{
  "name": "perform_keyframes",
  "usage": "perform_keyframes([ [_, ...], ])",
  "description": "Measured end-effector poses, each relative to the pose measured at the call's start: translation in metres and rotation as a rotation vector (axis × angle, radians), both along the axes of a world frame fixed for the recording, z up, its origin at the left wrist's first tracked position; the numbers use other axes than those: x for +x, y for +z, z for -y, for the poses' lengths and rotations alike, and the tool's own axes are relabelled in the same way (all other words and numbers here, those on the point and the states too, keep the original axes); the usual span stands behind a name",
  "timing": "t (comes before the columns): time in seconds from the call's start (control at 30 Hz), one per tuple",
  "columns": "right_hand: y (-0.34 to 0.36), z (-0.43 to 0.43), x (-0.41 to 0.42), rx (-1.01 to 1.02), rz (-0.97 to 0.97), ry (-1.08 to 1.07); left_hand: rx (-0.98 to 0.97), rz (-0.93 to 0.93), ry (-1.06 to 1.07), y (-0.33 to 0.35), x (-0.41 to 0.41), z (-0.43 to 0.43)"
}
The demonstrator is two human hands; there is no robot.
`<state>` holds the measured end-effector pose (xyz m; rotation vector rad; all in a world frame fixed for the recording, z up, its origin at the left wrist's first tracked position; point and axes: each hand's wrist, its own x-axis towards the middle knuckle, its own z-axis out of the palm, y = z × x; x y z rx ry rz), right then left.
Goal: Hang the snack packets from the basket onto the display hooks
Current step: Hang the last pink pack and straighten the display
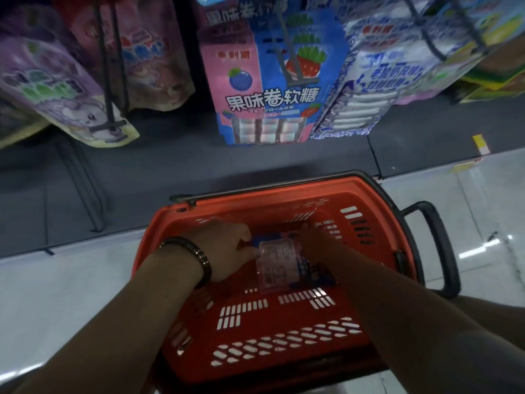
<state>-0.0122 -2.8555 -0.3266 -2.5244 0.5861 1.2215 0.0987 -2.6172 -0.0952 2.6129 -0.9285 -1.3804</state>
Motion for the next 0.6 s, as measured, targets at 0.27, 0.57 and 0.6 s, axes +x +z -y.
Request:
perform_keyframes([
  [0.27, 0.003, -0.003, 0.001, -0.104, 0.073, 0.076, -0.005, -0.052, 0.034, -0.011, -0.004, 0.002],
  [0.57, 0.088, -0.018, 0.017, 0.178, 0.06, 0.28, -0.014, -0.04, 0.058, -0.003, 0.001, 0.002],
  [0.6, 0.096, -0.02, 0.02, 0.202, 0.042, 0.318, -0.025, -0.027, 0.065, -0.002, 0.0, 0.003],
])
